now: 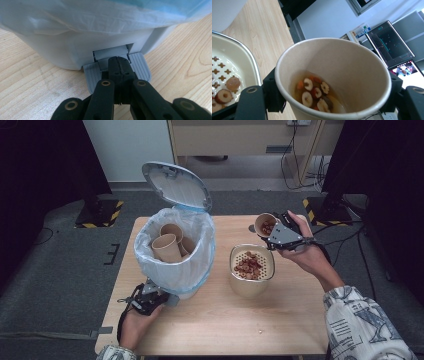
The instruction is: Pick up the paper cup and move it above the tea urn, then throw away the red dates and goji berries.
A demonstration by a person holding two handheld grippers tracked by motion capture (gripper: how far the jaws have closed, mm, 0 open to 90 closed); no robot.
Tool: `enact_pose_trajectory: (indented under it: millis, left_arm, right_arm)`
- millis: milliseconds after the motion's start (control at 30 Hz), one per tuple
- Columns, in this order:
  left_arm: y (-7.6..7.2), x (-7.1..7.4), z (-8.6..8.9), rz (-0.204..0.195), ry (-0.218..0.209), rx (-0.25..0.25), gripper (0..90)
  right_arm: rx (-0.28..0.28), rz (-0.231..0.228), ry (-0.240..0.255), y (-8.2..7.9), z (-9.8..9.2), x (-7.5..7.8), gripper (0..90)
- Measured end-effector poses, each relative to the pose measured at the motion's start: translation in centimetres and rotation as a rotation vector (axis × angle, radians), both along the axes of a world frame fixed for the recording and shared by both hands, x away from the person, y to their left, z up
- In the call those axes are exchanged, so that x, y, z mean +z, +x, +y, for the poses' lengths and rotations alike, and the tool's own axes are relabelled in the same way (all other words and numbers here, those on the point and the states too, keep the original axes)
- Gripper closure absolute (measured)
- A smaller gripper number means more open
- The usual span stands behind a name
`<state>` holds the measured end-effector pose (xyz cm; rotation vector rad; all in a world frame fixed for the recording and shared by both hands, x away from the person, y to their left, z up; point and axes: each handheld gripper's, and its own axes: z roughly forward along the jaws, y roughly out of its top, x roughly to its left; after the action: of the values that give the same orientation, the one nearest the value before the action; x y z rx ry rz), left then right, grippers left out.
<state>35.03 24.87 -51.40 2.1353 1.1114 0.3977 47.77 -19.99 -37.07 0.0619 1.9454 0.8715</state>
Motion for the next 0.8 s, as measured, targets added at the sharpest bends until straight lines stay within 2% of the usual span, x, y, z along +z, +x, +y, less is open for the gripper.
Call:
enact_pose_trajectory:
  millis: [567, 800]
  left_arm:
    - [0.0, 0.0, 0.0, 0.0, 0.0, 0.0, 89.9]
    - [0.01, 0.0, 0.0, 0.0, 0.0, 0.0, 89.9]
  right_arm:
    - [0.028, -0.02, -0.03, 0.27, -0.26, -0.17, 27.1]
    - [0.038, -0.027, -0.038, -0.13, -0.31, -0.14, 27.1]
